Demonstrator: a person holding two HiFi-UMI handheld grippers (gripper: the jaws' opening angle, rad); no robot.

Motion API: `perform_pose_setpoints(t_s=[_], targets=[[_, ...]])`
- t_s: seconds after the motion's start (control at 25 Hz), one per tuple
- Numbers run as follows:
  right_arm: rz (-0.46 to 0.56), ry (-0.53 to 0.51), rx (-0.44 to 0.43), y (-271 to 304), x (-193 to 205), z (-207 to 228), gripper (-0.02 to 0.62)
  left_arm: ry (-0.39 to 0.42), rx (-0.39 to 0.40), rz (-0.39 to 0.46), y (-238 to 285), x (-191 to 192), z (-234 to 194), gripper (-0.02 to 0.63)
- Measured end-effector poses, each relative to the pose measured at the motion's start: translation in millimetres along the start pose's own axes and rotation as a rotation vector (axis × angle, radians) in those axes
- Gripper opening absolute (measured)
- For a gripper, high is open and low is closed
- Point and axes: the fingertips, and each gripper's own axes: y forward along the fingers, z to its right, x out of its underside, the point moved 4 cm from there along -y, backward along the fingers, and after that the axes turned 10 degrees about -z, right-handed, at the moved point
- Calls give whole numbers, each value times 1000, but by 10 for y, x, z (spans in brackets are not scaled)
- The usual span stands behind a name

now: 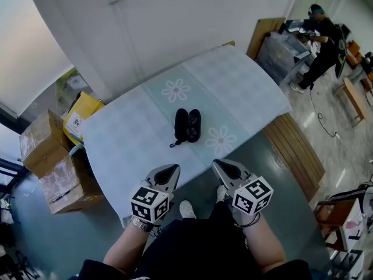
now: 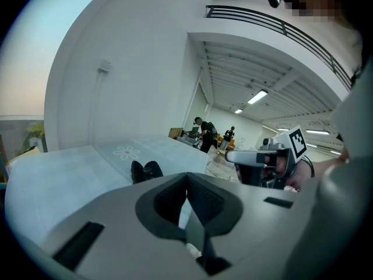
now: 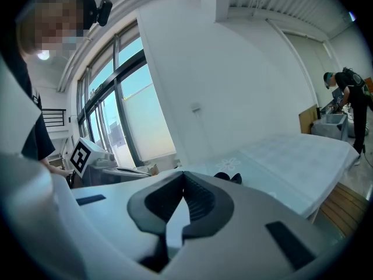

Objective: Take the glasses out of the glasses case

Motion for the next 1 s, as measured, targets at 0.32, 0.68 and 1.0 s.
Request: perform_pose_setpoints(t_s=[0.32, 0.68, 1.0], targets=[[-5, -16, -48, 4, -117, 203, 23, -22, -45, 1, 134, -71, 57, 29], [-26, -32, -110, 8, -299, 620, 23, -56, -106, 6, 418, -254, 157, 28], [-41, -43, -163, 92, -453, 956, 23, -83, -158, 8, 649, -402, 175, 28]])
